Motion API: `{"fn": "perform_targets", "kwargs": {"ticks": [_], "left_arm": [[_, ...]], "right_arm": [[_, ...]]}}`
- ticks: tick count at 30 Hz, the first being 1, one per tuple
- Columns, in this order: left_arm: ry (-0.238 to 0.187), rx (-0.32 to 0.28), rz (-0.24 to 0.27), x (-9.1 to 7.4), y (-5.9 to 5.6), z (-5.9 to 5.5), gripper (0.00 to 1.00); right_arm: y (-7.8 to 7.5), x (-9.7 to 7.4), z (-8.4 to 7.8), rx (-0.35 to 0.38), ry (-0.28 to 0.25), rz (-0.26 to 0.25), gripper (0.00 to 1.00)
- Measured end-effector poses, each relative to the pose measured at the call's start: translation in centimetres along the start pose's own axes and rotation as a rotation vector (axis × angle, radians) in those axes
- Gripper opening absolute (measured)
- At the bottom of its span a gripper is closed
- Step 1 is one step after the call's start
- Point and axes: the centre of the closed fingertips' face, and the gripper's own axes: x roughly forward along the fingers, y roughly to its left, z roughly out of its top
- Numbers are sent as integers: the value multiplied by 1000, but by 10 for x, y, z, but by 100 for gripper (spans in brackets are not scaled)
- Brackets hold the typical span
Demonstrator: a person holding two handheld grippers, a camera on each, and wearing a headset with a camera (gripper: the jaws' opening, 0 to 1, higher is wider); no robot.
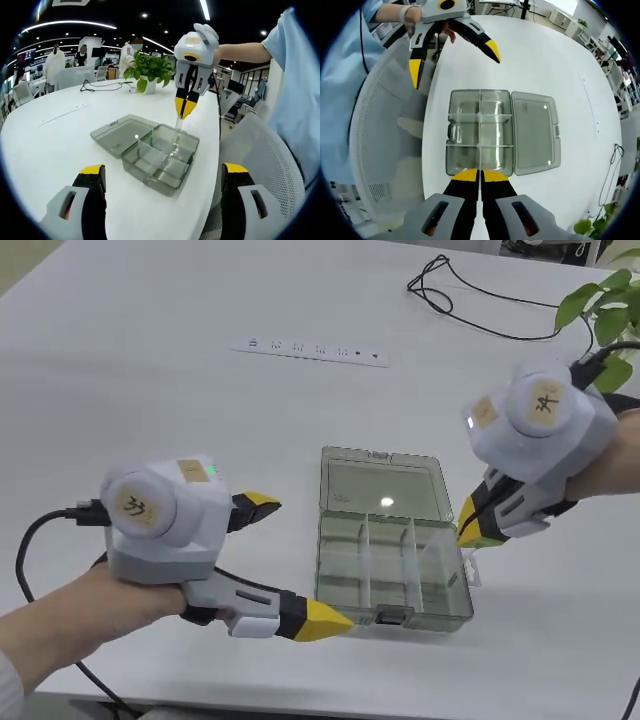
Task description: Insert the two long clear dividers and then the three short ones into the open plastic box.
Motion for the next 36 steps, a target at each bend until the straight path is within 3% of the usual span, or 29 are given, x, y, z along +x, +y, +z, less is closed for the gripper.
{"fn": "perform_targets", "kwargs": {"ticks": [36], "left_arm": [[-5,-20,-4,-1,-2,-4,95]], "right_arm": [[1,9,0,-15,47,25,2]]}}
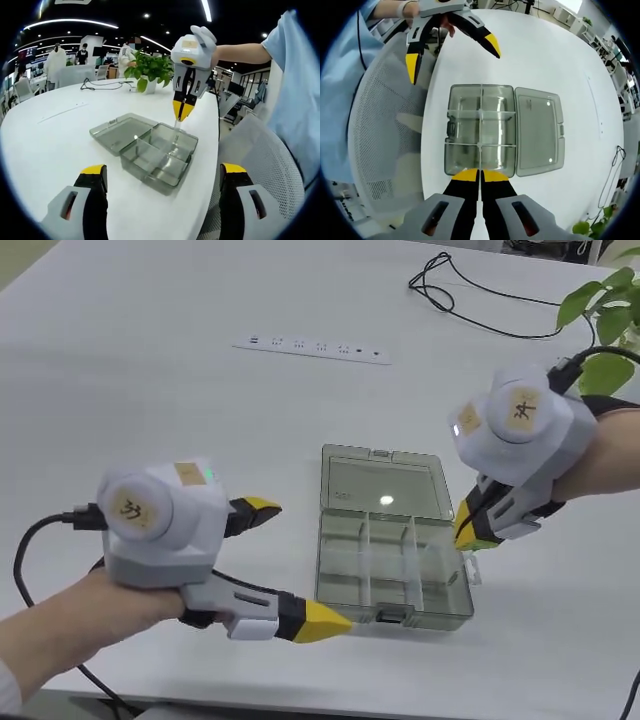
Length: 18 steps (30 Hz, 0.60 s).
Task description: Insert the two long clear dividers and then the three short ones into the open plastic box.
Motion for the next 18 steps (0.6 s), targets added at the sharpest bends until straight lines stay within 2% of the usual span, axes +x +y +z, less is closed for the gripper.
{"fn": "perform_targets", "kwargs": {"ticks": [9,16,18], "left_arm": [[-10,-1,-2,1,1,3,95],[-7,-6,3,-1,2,0,94],[-5,-8,5,-2,2,-1,94]], "right_arm": [[2,9,-1,-9,13,2,2],[3,12,-1,-4,17,13,2],[-1,16,-3,-2,17,17,2]]}}
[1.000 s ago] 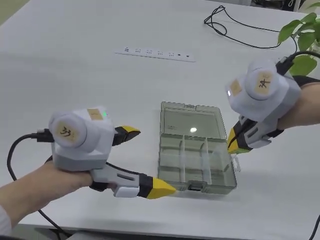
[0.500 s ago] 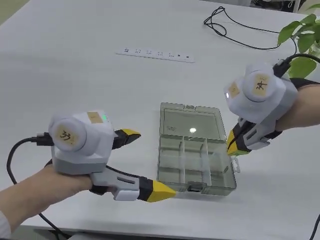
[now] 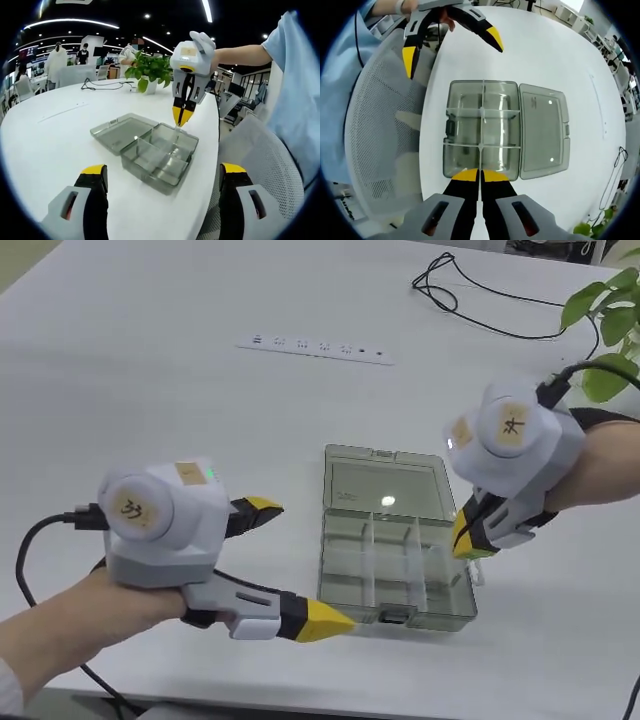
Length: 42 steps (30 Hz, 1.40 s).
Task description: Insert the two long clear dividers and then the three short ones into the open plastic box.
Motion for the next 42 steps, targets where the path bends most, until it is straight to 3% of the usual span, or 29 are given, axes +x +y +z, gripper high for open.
{"fn": "perform_targets", "kwargs": {"ticks": [19,32,37,42], "left_arm": [[-2,-4,9,-3,1,0,93],[-3,-1,6,-3,-1,1,93],[1,3,4,-4,0,2,93],[4,9,4,-5,1,2,93]], "right_arm": [[1,29,-4,15,14,17,2],[0,27,-4,16,9,15,3],[0,26,-4,-37,0,16,3],[4,22,-3,-25,-41,31,18]]}}
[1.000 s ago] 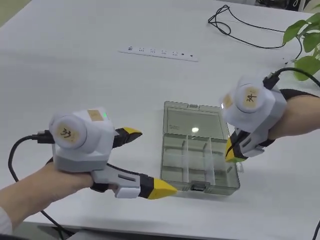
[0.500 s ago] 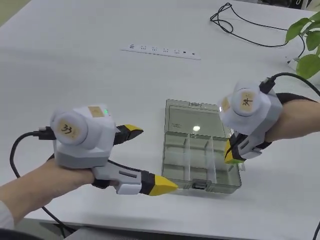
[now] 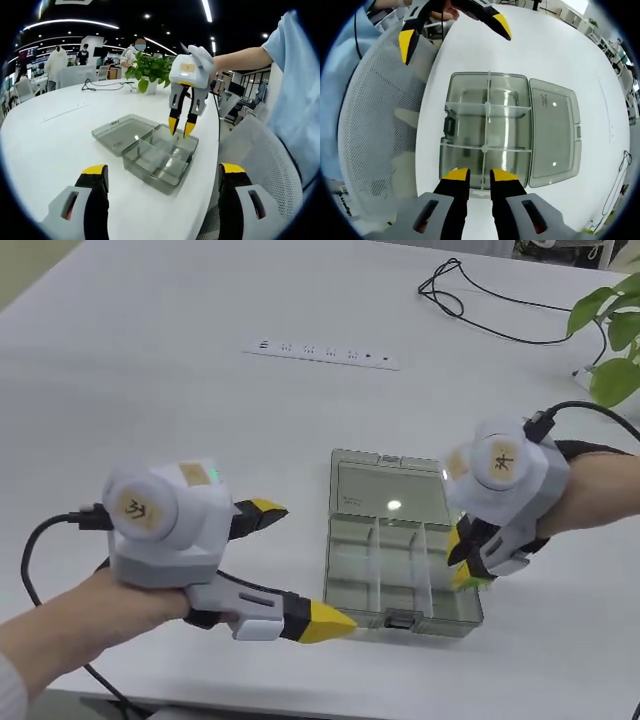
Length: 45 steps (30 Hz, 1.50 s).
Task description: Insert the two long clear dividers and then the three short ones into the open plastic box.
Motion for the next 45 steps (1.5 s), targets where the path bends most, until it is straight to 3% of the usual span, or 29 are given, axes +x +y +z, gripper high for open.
{"fn": "perform_targets", "kwargs": {"ticks": [5,8,14,16,17,22,23,30,36,41,45], "left_arm": [[0,3,-2,1,0,0,93],[3,3,-6,1,-1,-1,93],[0,3,-6,3,-2,0,94],[-3,1,-2,3,-2,0,94],[-7,-1,-1,2,-2,0,94],[-7,-6,1,-1,-4,-1,97],[-8,-7,3,-1,-3,-1,98],[-21,-14,30,-8,0,0,100],[-32,-16,67,-14,2,3,100],[-33,-23,104,-20,-1,3,100],[-17,-33,138,-23,-3,1,100]], "right_arm": [[4,-11,12,43,-132,-6,35],[7,-15,13,62,-172,-17,45],[6,-22,22,87,-310,-100,68],[5,-23,23,118,-350,-101,76],[6,-25,27,145,-394,-98,83],[1,-31,25,192,-464,-158,98],[1,-35,28,205,-498,-175,100],[2,-44,17,297,-559,-237,100],[16,-55,7,392,-628,-298,100],[37,-61,-13,498,-690,-342,100],[48,-60,-27,534,-721,-360,100]]}}
